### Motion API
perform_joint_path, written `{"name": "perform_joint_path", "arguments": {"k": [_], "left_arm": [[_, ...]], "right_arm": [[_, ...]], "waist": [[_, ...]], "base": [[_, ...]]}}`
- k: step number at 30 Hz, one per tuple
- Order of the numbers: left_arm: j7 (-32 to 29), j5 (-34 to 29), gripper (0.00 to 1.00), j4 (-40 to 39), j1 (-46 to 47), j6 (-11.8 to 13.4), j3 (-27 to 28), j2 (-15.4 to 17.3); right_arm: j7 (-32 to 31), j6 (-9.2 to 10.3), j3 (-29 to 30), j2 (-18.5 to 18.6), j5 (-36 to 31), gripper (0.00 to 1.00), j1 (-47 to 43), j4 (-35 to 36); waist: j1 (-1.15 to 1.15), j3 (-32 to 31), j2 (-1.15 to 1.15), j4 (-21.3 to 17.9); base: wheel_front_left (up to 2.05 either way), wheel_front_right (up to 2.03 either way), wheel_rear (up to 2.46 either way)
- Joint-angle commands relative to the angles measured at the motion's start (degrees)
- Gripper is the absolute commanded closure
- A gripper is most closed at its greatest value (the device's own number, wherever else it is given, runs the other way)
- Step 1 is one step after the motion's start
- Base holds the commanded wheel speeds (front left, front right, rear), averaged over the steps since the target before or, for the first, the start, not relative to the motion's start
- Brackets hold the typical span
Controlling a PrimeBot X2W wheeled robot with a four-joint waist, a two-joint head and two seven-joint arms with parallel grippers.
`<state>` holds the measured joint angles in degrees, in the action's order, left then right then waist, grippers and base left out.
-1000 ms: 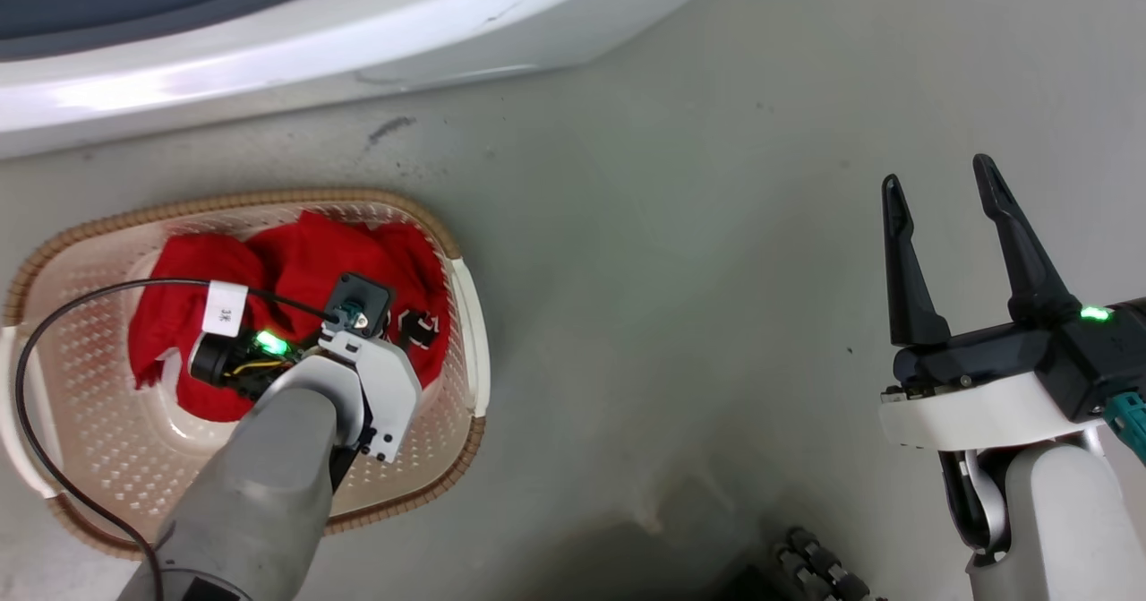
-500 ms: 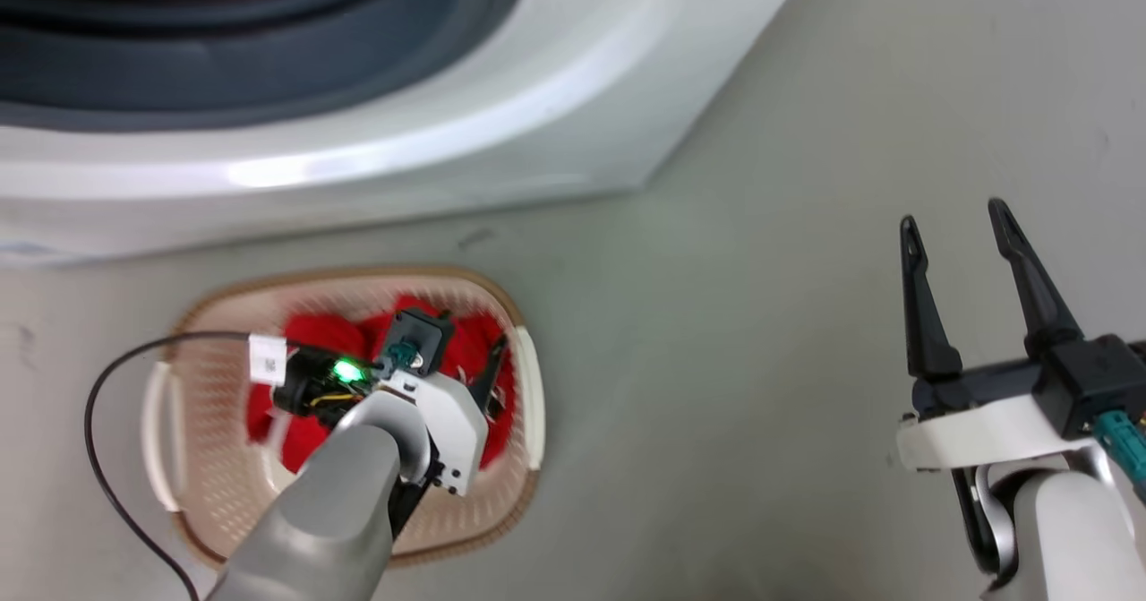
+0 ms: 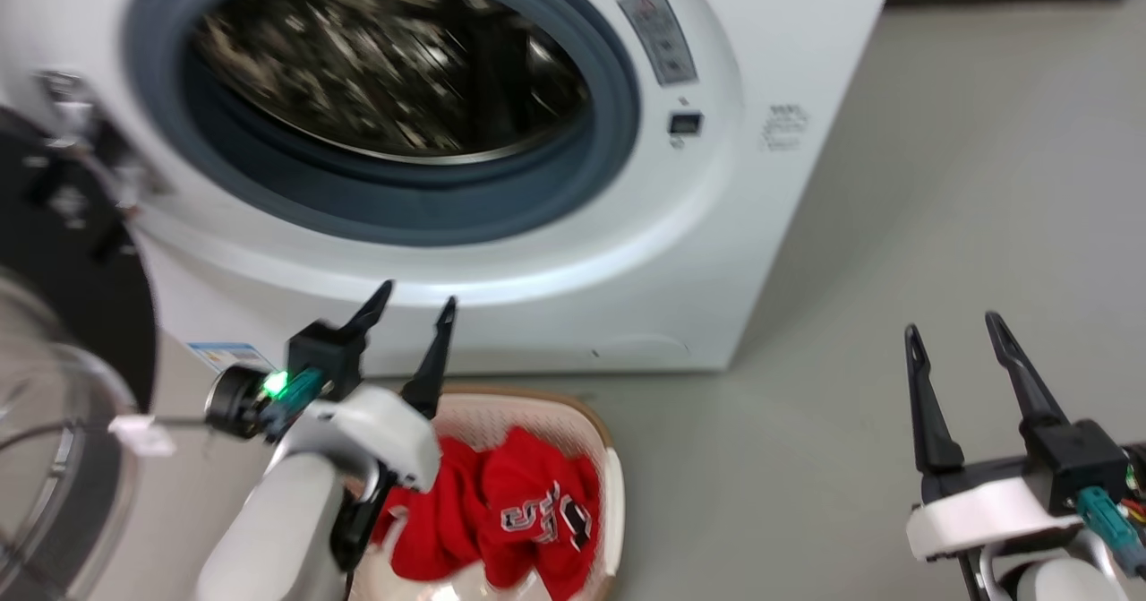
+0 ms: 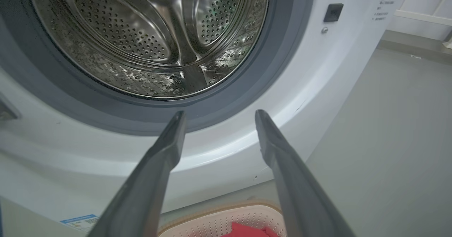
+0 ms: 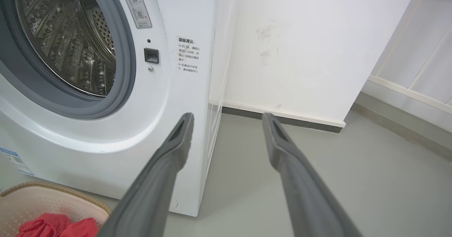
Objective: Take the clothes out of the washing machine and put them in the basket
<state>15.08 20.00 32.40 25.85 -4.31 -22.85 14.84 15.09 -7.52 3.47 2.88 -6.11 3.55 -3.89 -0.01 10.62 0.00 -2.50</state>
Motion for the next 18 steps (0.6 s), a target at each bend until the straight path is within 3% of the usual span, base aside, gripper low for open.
{"name": "perform_joint_path", "arguments": {"k": [1,10,18], "left_arm": [[0.13,-0.34,0.0,-1.48,-1.89,0.55,0.84,0.28],[0.12,-4.86,0.0,-18.14,-15.06,5.1,10.93,0.04],[0.14,-11.15,0.0,-28.31,-25.13,8.1,15.76,-3.25]], "right_arm": [[0.11,0.06,0.35,-0.02,-0.09,0.0,-0.98,-0.06],[0.11,0.06,1.34,-0.02,2.08,0.0,-5.64,2.28],[0.11,0.06,0.79,-0.02,3.14,0.0,-8.84,4.16]], "waist": [[0.01,-4.37,0.0,3.57],[0.01,-9.78,0.0,6.41],[0.01,-12.52,0.0,6.22]], "base": [[0.0,0.0,0.0],[0.0,0.0,0.0],[0.0,0.0,0.0]]}}
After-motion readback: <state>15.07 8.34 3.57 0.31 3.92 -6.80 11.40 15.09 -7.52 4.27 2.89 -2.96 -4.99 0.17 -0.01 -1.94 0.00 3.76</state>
